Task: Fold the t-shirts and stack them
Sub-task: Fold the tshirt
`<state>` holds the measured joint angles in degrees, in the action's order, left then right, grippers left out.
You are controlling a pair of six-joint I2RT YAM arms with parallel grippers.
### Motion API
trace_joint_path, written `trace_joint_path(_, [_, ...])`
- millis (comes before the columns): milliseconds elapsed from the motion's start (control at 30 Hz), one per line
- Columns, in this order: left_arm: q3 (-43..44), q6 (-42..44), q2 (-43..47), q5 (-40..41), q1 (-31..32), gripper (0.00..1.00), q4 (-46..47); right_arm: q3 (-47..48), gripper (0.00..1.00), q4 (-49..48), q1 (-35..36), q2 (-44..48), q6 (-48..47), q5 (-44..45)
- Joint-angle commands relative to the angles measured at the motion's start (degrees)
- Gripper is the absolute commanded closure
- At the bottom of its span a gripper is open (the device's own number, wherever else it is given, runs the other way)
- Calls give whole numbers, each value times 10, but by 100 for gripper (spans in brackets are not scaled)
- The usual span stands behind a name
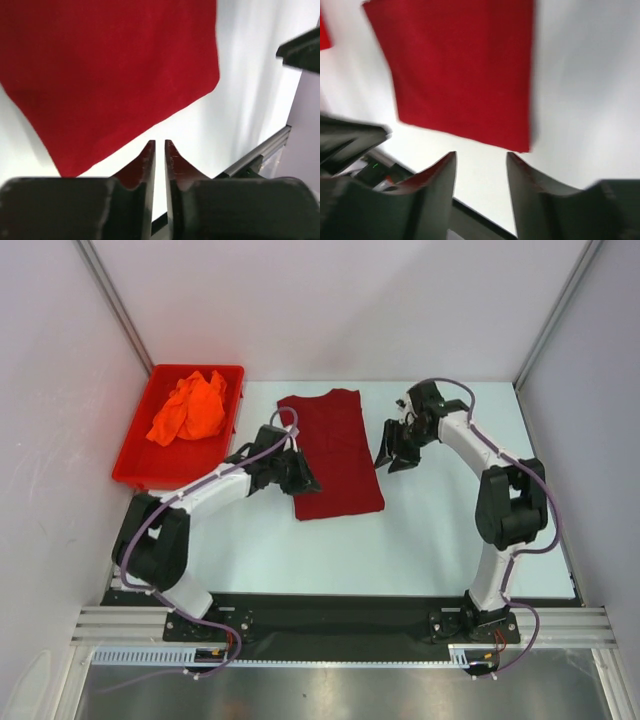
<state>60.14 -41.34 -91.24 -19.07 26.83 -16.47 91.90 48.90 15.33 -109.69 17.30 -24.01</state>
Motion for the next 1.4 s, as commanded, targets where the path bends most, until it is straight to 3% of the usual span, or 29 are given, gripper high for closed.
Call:
trace_joint_path(0, [-16, -37, -28, -55, -4, 85, 68, -84, 53, -113, 13, -3, 39, -163])
trace_joint_path(67, [-23, -34, -35, -40, -6, 95, 58, -110, 64, -144, 25, -10, 48, -196])
trace_joint_path(233, [-59, -37, -60, -25, -17, 100, 56, -147, 95, -182, 32, -42, 62, -220])
trace_joint_path(367, [-105, -37, -58, -12, -28, 100, 61, -178, 100, -191, 10, -53, 56, -213])
trace_joint_path(667, [-148, -6, -63, 18, -43, 99, 49, -230, 100, -196, -30, -64, 28, -177])
trace_joint_path(833, [-150, -1, -19, 20, -40, 95, 28, -231, 99, -177, -34, -21, 28, -147])
trace_joint_path(1000, [-155, 6, 69, 28, -38, 73, -14, -255, 93, -145, -50, 34, 29, -130])
trace_joint_path(1067, [-164, 5, 105, 28, -38, 58, -33, -262, 86, -143, -55, 51, 31, -133])
trace_joint_path(1133, [-178, -5, 127, 18, -39, 50, -34, -265, 76, -142, -56, 54, 28, -136])
trace_joint_path(1367, [-241, -61, 122, -27, -55, 36, 20, -263, 51, -152, -56, 29, 22, -148])
